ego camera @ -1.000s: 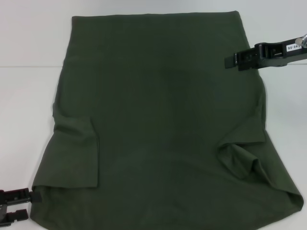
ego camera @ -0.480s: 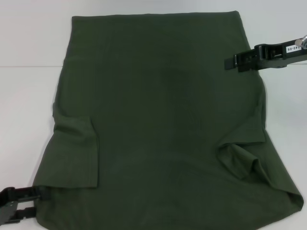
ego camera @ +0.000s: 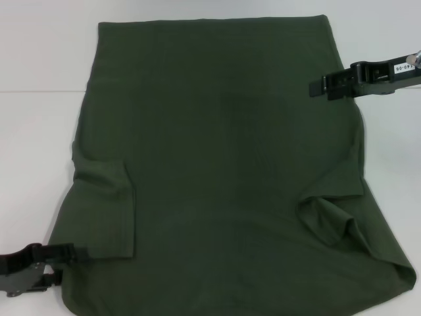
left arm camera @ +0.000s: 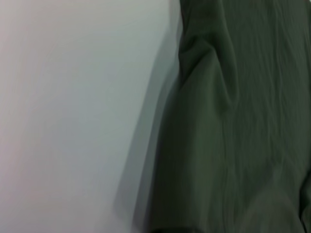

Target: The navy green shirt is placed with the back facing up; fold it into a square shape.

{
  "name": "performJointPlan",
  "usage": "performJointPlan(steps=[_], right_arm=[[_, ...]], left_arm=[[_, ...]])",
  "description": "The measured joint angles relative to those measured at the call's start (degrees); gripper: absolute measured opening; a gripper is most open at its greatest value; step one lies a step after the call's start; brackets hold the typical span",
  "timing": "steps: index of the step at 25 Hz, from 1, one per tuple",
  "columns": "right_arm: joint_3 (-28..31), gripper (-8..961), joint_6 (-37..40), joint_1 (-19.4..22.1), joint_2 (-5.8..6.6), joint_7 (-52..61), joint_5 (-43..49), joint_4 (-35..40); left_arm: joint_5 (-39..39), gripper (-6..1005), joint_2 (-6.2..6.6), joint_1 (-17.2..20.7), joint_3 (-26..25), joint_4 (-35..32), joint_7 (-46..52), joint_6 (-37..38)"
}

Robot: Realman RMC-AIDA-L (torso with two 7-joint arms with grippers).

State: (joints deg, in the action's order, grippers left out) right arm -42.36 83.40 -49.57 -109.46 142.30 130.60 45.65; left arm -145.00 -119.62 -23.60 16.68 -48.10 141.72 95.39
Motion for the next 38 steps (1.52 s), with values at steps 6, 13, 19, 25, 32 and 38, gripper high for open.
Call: performJointPlan(steps=[6, 13, 19, 25, 32, 38], right_arm=[[0.0, 645, 0.0, 0.2, 0.16, 0.0, -0.2, 0.0], [0.0, 652, 0.1, 0.9, 0.31, 0.1, -0.3, 0.3], [0.0, 658, 0.8, 1.3, 0.45, 0.1, -0.3, 0.4], [-0.9, 664, 7.0, 2.7, 2.11, -0.1, 3.3, 0.6], [-1.0, 671, 14.6, 6.0, 2.87, -1.5, 14.0, 3.4], [-0.9, 677, 16.5, 9.2, 2.57, -5.2, 15.7, 3.2]], left_arm=[[0.0, 699, -0.47, -0.4, 0.4, -0.7, -0.6, -0.5], [-0.2, 515, -0.42, -0.5, 0.9, -1.2, -0.5, -0.1], [-0.2, 221, -0.25, -0.5, 0.9, -1.3, -1.3, 1.4], [2.7, 118, 0.51, -1.0, 0.2, -1.3, -5.2, 6.7], [3.6, 33, 1.45, -2.8, 0.3, -0.5, -5.7, 4.5], [3.3, 33, 2.15, -5.0, 0.8, 1.9, -5.8, 1.9]])
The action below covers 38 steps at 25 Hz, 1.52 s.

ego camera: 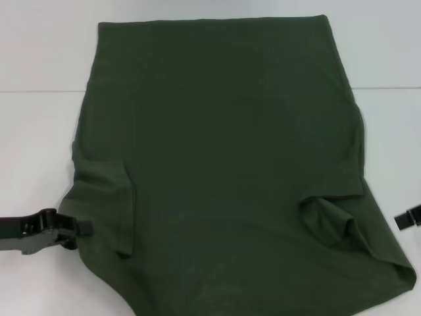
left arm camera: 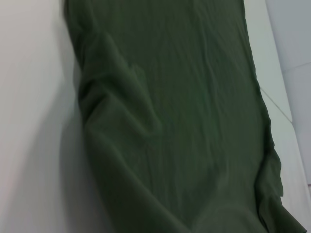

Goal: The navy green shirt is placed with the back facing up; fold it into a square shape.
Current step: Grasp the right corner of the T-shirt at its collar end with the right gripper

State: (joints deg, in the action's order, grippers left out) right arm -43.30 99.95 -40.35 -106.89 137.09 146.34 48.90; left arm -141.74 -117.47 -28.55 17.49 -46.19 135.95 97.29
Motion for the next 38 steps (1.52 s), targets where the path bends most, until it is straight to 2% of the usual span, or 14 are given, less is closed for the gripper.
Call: performJointPlan(steps=[14, 20, 26, 29, 34, 38], right_arm=[[1.2, 690, 1.2, 2.8, -2.78, -5.0, 1.6, -0.7], [1.5, 696, 1.8, 2.4, -2.75, -4.7, 3.2, -1.9], [1.5, 757, 1.8, 2.2, -2.48, -3.4, 5.4, -1.4], [1.4, 722, 0.8, 2.3, -2.43, -3.2, 5.7, -1.6], [1.1, 664, -1.2, 2.0, -3.26, -3.2, 8.9, -1.9], [1.1, 664, -2.3, 2.0, -3.86, -3.2, 9.4, -2.0]], left_arm=[[0.2, 34, 0.16, -1.0, 0.1, 1.2, 0.5, -1.8], [0.4, 34, 0.12, -1.0, 0.1, 1.2, 0.5, -1.9], [0.4, 33, 0.04, -1.0, 0.0, 1.2, 0.5, -2.1], [0.4, 33, 0.04, -0.8, 0.0, 1.2, 0.5, -2.4], [0.4, 33, -0.02, -0.7, -0.2, 1.2, 0.5, -2.5], [0.4, 33, -0.04, -0.8, -0.2, 1.2, 0.5, -2.6]])
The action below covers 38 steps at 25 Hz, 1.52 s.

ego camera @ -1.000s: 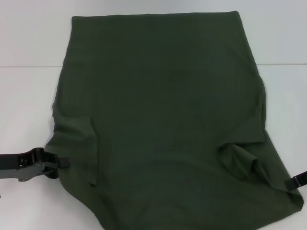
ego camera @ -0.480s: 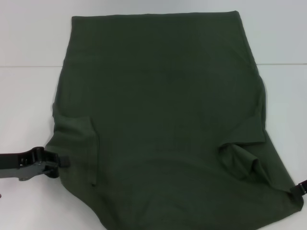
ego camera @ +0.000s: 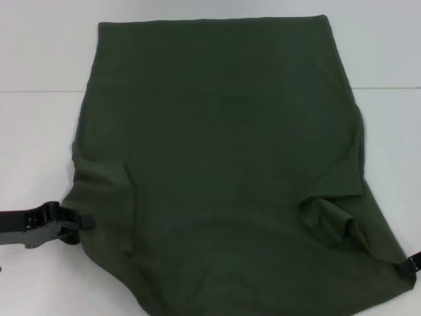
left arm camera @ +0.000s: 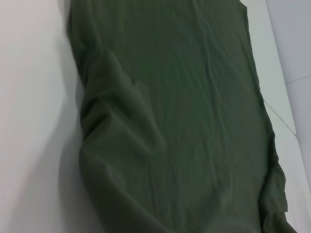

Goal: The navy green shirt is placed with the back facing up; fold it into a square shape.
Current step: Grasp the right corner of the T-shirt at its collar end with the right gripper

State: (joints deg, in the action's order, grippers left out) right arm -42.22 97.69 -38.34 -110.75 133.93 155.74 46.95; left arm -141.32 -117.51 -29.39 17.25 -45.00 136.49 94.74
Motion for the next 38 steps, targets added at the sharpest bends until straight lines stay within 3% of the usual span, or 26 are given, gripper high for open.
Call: performJointPlan(steps=[38], right_arm=[[-2.2, 649, -1.9, -3.1, -3.52, -0.6, -0.9, -3.8]], left_arm=[[0.1, 32, 0.15, -0.1, -0.3, 0.1, 0.0, -0.2]])
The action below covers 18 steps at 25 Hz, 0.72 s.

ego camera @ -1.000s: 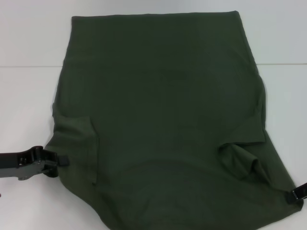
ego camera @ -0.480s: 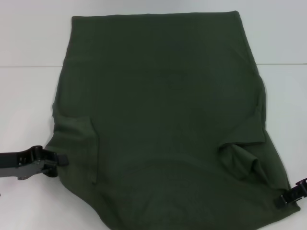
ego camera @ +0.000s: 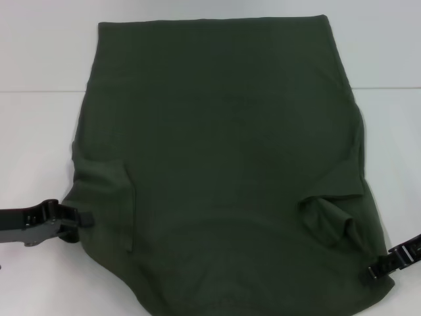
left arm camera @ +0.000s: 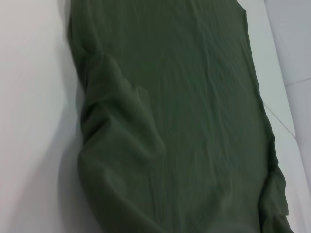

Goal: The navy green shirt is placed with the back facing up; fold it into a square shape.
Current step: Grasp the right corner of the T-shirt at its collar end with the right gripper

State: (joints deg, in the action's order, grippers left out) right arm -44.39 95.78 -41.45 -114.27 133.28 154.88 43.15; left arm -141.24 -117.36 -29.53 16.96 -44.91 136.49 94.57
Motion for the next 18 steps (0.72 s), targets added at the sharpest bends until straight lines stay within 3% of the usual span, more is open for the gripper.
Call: performJointPlan(steps=[7, 15, 18], right_arm=[[-0.7, 633, 0.8, -0.5, -0.53, 0.0, 0.1, -0.7], [0.0, 616, 1.2, 0.0, -0.08, 0.0, -0.3, -0.1], [-0.1, 470, 1.1, 0.0, -0.08, -0.1, -0.1, 0.0]], left_arm=[[0.0, 32, -0.05, 0.0, 0.0, 0.3, 0.0, 0.0], [0.1, 32, -0.06, 0.2, 0.0, 0.3, 0.0, 0.4], [0.2, 32, -0.06, 0.2, 0.0, 0.3, 0.0, 0.5]])
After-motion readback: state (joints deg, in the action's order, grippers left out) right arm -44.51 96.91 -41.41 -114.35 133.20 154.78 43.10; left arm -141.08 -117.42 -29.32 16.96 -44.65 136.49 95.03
